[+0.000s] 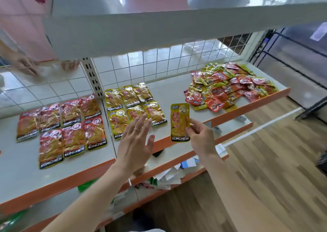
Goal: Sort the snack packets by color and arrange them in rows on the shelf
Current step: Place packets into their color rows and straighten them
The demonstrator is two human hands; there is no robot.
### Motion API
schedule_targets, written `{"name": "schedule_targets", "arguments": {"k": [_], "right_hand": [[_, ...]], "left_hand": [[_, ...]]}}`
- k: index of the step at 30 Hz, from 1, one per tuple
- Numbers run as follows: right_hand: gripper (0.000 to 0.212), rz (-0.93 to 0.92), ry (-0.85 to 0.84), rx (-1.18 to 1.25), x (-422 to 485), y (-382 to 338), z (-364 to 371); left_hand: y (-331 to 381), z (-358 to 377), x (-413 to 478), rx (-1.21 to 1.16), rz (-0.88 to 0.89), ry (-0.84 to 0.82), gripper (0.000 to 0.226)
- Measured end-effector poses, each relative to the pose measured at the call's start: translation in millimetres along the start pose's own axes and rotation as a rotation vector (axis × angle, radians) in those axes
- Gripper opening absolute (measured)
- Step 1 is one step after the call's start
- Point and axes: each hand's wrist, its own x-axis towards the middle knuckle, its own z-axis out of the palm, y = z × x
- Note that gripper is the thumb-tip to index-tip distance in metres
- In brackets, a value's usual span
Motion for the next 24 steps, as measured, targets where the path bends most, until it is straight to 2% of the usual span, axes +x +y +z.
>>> {"name": "schedule_targets", "arguments": {"k": [4,9,17,20,22,24], "right_hand": [[0.033,0.022,-0.006,-0.12,31,-10,5],[0.034,-0.067,-0.049,-0.368,76,-12,23],[0.033,-0.174,-0.097,-0.463,133,-10,46],[0.035,-0.3,-0.103,-0.471,135,-6,44],[0.034,-0.46,-0.123,-0.534,132,0,39],[0.038,-0.576,-0.247,-0.684,127,11,37]], "left_hand": [[0,8,25,0.002,-0.012,-0.009,0.058],[-3,29,41,0.031,-0.086,-0.034,0.066],[-3,36,45,0.186,-0.076,-0.022,0.058],[-1,35,42,0.227,-0.124,-0.052,0.059],[0,36,39,0.251,-0.191,-0.039,0.06],[1,38,37,0.268,-0.244,-0.028,0.062]]}}
